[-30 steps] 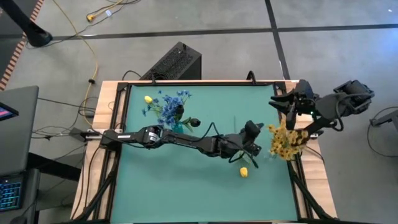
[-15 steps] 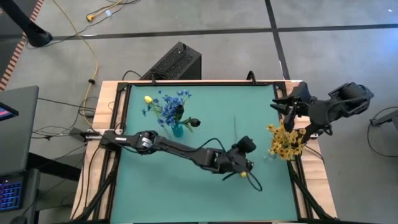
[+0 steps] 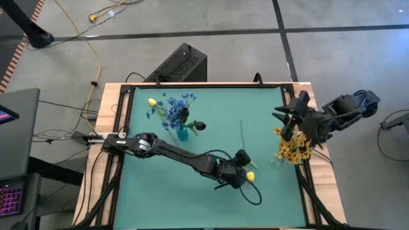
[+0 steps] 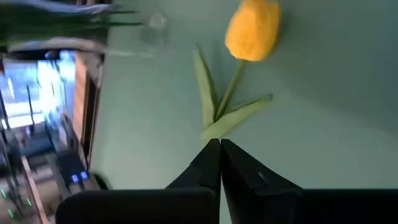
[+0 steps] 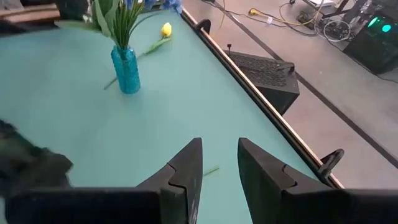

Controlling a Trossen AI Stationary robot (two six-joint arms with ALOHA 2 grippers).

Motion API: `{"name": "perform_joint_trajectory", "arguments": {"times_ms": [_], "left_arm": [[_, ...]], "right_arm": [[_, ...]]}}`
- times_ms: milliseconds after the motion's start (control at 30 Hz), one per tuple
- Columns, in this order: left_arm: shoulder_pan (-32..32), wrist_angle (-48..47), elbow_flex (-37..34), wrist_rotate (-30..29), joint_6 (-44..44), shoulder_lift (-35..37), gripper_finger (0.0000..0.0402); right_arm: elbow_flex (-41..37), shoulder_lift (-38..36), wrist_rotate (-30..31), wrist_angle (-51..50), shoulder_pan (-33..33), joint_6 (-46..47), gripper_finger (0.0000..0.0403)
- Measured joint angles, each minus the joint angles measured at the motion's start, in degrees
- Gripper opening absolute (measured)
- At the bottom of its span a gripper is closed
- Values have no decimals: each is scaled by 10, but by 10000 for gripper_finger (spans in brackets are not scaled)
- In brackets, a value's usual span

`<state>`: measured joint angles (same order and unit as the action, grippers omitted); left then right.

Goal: Sort flowers into vase by color
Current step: Put the right yellow flower into the transparent vase

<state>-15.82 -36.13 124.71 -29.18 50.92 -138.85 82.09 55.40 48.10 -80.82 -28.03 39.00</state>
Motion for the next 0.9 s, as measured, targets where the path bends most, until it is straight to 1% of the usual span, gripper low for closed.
{"name": "perform_joint_trajectory", "arguments": {"times_ms": [67, 133, 233, 300, 400, 467, 567, 667, 733, 833, 900], "left_arm": [[15, 50, -34, 31, 46, 0, 0], [36, 83, -53, 73, 62, 0, 0], [69, 90, -55, 126, 25, 0, 0], [84, 88, -53, 131, -17, 0, 0], [88, 59, -54, 84, -47, 2, 0], [75, 42, -54, 43, -57, 11, 0], [45, -9, -53, -27, -113, 41, 0], [10, -126, -53, -97, -204, 69, 0], [-14, -210, -53, -125, -273, 85, 0], [-42, -333, -53, -165, -380, 113, 0], [-57, -417, -53, -202, -464, 129, 0]], "right_arm": [[-9, 0, 0, 0, 0, 0, 127], [-15, 0, 0, 0, 0, 0, 127], [-18, 0, 0, -2, 0, -1, 127], [-18, 0, 0, -1, 0, -3, 127], [-18, 0, 0, 0, 0, -13, 127], [-18, 0, 0, 4, 0, -30, 127], [-18, 3, 0, 12, 0, -54, 127], [-18, 17, 0, 33, 5, -69, 127], [-18, 33, 0, 50, 15, -92, 127], [-18, 64, -5, 80, 46, -147, 127], [-18, 81, -30, 105, 82, -190, 127]]}}
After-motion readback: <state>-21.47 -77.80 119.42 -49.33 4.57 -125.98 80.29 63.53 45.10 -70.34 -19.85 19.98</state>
